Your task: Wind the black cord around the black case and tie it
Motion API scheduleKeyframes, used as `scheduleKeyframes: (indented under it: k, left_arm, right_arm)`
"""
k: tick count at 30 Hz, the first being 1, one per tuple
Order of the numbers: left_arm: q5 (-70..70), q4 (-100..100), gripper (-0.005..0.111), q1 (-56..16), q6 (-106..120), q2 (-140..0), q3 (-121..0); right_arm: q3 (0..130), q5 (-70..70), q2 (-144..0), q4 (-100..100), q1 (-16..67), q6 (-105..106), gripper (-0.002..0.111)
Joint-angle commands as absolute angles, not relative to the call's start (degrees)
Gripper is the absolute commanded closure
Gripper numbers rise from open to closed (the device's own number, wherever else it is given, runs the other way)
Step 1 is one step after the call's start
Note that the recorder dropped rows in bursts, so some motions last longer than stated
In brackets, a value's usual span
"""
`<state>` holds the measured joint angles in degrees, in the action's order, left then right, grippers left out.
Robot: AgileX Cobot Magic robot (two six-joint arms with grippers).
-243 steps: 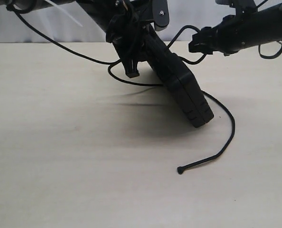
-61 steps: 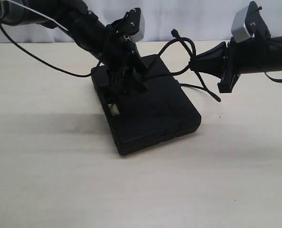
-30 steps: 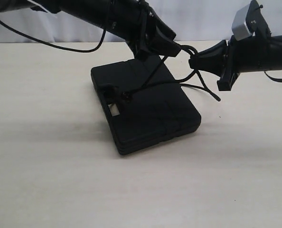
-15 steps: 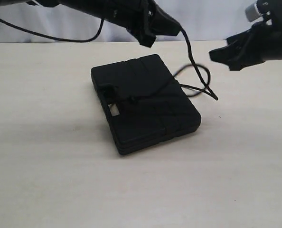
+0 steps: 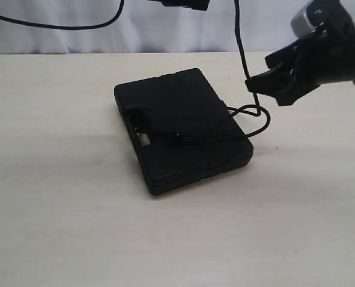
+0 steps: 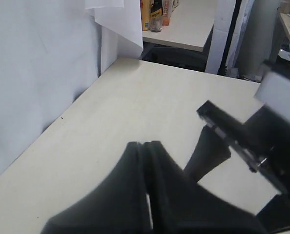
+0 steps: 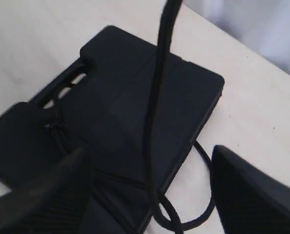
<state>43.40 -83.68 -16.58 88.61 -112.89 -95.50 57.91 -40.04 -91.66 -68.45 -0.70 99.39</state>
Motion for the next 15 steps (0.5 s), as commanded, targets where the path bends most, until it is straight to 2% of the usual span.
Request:
scheduleKeyframes:
  k: [1,3,5,6,8,12,15]
  left_arm:
    - [42.19,-84.88,0.107,-16.69,88.15,-112.52,-95.64]
    - [41.48,-84.98,0.107,-16.69,88.15,-112.52,-95.64]
    - [40.31,-85.09,0.107,-16.69,88.15,-112.52,-95.64]
    - [39.55,-85.09,0.107,-16.69,88.15,-112.52,-95.64]
    - [37.56,-84.65,0.107,-16.69,88.15,-112.52,-95.64]
    - [33.95,-83.56,0.107,-16.54,85.35,-112.52,-95.64]
    - [33.77,-75.58,0.107,-16.54,83.23,-112.52,-95.64]
  right_arm:
    - [57.69,-27.92,-95.82,-68.28,3.51,99.04,0.046]
    - [57.69,-23.24,-97.25,-68.28,4.82,99.15,0.052]
    - [57.8,-20.84,-98.66,-68.28,5.49,99.15,0.072]
    - [57.89,-21.29,-98.98,-68.28,5.49,99.15,0.088]
    - [57.89,-21.29,-98.7,-68.42,5.49,99.15,0.104]
    - [58.99,-20.6,-97.27,-68.42,5.37,97.94,0.104]
    - [62.74,-19.38,-97.27,-68.42,5.37,91.76,0.104]
